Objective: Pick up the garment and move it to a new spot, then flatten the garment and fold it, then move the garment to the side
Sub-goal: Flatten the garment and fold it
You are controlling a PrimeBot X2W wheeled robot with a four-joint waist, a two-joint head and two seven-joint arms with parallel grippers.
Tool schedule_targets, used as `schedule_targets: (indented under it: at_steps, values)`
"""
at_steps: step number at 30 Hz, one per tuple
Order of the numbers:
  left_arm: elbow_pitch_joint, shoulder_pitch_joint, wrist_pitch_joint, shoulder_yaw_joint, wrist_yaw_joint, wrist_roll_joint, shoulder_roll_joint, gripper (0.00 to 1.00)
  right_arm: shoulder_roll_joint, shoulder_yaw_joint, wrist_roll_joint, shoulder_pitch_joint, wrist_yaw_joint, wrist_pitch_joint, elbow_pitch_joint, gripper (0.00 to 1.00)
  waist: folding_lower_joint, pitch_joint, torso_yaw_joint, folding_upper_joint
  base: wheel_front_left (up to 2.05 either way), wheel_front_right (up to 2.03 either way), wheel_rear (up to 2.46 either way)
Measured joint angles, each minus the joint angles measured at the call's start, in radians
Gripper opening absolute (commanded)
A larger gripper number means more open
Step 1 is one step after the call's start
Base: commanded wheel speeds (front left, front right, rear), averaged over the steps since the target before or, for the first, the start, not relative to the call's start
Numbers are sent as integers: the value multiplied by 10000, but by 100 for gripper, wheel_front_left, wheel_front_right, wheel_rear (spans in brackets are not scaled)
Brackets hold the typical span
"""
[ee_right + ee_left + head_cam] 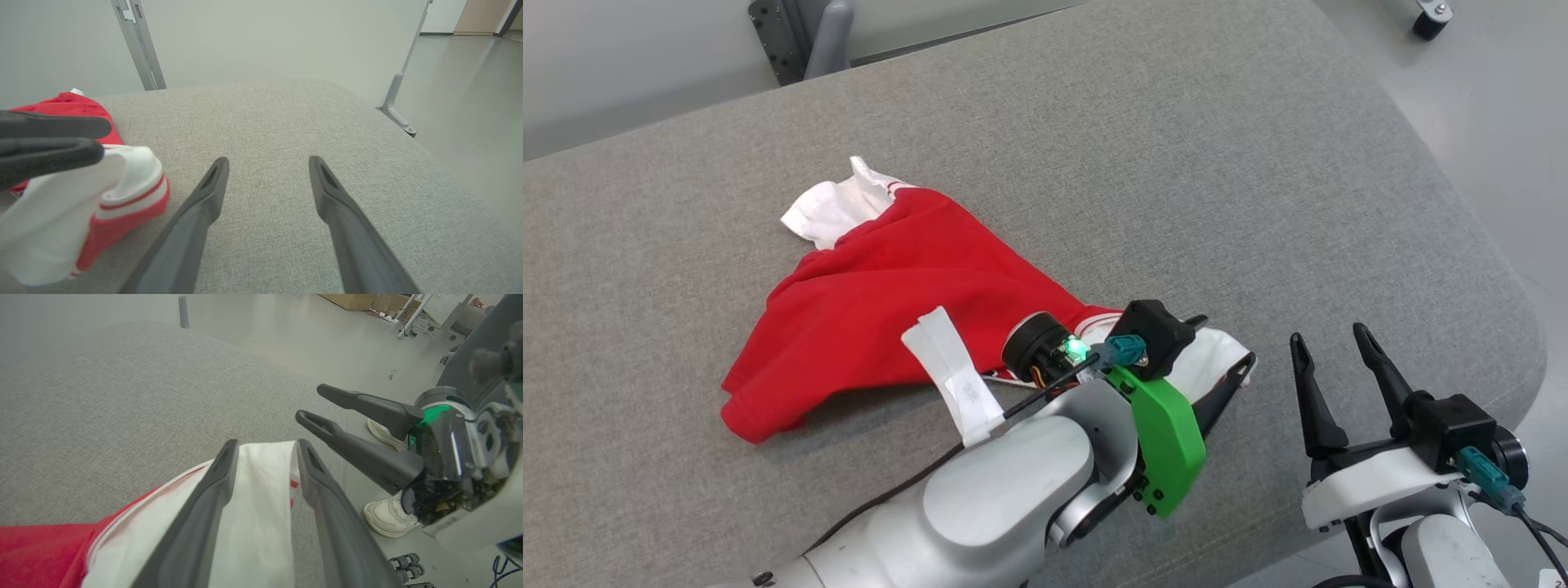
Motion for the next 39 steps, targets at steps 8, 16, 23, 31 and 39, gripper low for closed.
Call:
schedule_targets:
  at_steps: [8,16,23,31,39]
  values:
    - [-213,-184,-1020,35,550,-203,314,100,113,-169,-23,105,0,0,-15,100,0,-229,260,0,0,0,0]
    - [-2435,2438,-2148,995,2957,-171,4067,100,127,-579,-98,861,0,0,-180,100,-1,-890,621,0,0,0,0]
    - [-2740,3490,-2957,1847,3935,75,5296,100,113,-596,-98,922,0,0,-217,100,0,-992,1106,0,0,0,0]
    - [-1058,3688,-3051,1910,3613,270,5014,100,6,-477,-96,728,0,0,-234,100,0,-788,1317,0,0,0,0]
    - [-125,3318,-3085,2134,2986,422,4560,0,-56,-474,-81,679,0,0,-224,100,0,-772,1205,0,0,0,0]
